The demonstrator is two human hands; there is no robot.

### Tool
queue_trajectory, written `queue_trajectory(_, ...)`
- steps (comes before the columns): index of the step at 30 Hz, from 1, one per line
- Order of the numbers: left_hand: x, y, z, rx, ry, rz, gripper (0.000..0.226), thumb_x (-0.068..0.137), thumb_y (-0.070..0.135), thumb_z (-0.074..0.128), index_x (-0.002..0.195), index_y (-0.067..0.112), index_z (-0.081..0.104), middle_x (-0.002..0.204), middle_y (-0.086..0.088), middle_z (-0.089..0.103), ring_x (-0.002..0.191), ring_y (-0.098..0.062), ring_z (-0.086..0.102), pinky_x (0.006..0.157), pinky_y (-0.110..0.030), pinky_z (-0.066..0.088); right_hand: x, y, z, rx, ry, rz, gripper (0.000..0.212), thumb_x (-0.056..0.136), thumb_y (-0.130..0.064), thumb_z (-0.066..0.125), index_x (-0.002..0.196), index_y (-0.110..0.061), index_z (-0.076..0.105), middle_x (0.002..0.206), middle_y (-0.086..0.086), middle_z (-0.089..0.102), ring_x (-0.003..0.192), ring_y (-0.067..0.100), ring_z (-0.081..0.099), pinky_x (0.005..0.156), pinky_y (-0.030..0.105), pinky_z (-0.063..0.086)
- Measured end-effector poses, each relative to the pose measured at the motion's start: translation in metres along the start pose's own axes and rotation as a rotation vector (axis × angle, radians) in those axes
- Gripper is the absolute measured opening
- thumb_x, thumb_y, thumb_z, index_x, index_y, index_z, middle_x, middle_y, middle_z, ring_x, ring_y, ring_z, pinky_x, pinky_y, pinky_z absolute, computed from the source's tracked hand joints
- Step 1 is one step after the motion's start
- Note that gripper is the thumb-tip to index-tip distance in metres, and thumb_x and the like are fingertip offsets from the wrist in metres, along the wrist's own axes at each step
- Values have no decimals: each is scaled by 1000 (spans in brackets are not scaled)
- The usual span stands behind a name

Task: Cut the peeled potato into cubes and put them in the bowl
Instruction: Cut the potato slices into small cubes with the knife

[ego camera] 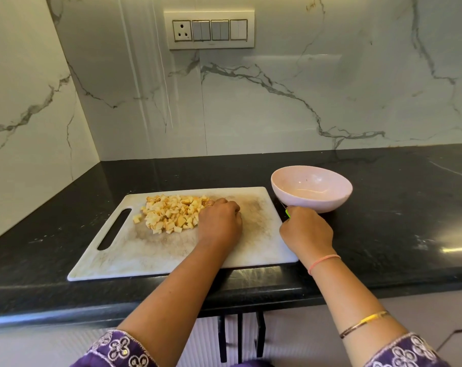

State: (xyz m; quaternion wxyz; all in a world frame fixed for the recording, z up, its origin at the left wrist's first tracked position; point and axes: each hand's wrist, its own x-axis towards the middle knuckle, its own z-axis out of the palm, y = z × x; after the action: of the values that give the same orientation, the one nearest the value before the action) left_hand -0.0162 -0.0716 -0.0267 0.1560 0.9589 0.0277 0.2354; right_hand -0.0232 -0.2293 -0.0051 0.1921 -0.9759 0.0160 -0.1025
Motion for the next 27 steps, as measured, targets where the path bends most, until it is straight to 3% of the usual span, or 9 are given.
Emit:
queue_trajectory(7,2,-2,-1,-5,7,-7,31,97,27,45,119,19,65,115,0,63,104,-20,55,91,-33,44,1,-12,-2,-160,-51,30,30,97,-21,40,122,-13,56,125,11,48,100,29,58,69,31,39)
queue_trajectory(12,2,-2,0,-28,20,2,30,96,24,47,120,20,64,116,0,63,106,-19,55,93,-35,44,-3,-9,-1,-168,-45,17,30,96,-23,42,120,-13,58,128,12,45,115,31,46,74,33,35)
queue_trajectory(17,2,-1,1,-67,43,31,27,95,20,49,118,21,64,117,1,64,109,-19,54,92,-33,43,-7,-4,5,-150,39,-16,31,96,-25,42,117,-10,58,123,11,48,113,29,45,73,32,37)
queue_trajectory(22,0,3,-3,-141,100,86,28,95,14,50,118,20,65,118,3,64,111,-18,52,92,-30,41,-17,-9,7,-52,241,-212,31,96,-24,37,104,-9,63,107,8,54,98,24,50,66,28,41)
queue_trajectory(27,-8,-3,-15,-275,192,45,26,92,8,55,113,17,66,115,3,64,109,-16,53,86,-20,37,-20,-16,12,46,200,-348,34,96,-22,39,113,-9,66,105,7,55,103,22,49,76,29,44)
